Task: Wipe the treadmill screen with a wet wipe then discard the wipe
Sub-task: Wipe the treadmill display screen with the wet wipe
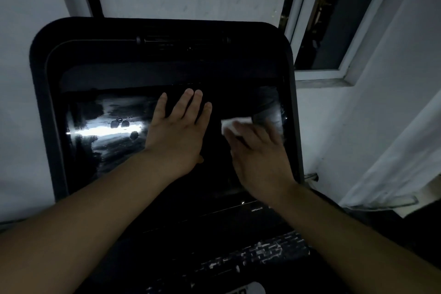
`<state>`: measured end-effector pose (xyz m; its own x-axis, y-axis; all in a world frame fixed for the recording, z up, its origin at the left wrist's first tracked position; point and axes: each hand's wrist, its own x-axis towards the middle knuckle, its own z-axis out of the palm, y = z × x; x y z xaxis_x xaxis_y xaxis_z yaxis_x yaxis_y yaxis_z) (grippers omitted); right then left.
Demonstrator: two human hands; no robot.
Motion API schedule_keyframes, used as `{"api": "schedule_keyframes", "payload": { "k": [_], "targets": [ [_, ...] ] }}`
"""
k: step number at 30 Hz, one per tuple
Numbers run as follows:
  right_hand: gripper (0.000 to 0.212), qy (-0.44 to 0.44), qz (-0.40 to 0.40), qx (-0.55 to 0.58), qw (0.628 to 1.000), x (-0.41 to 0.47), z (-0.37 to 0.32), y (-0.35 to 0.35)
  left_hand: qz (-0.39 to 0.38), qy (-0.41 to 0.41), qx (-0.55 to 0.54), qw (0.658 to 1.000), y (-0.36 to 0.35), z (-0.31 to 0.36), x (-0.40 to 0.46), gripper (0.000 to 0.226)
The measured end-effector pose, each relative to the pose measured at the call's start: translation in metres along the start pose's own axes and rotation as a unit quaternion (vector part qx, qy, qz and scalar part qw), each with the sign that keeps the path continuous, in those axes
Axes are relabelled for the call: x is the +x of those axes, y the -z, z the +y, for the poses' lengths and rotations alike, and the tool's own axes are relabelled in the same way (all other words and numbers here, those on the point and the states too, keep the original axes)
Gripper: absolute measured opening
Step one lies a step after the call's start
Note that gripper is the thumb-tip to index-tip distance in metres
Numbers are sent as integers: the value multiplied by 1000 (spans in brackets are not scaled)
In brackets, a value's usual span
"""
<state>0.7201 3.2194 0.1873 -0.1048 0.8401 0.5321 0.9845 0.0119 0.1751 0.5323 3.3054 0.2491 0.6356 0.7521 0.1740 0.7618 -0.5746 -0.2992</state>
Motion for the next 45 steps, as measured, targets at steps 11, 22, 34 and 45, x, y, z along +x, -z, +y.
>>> {"api": "schedule_keyframes", "payload": {
  "k": [11, 22, 34, 45],
  "targets": [
    [57, -32, -57, -24, 998, -19, 0, 5, -4, 5, 8, 1000, 0, 2, 0, 120],
    [60, -48, -94, -37, 994, 2, 59, 18, -4, 6, 3, 1000, 0, 1, 0, 119],
    [66, -54, -97, -30, 993, -22, 57, 12, -4, 3, 18, 1000, -1, 1, 1, 119],
    [69, -60, -147, -26, 987, -50, 64, 17, 6, 1, 9, 1000, -3, 0, 0, 120]
  ]
}}
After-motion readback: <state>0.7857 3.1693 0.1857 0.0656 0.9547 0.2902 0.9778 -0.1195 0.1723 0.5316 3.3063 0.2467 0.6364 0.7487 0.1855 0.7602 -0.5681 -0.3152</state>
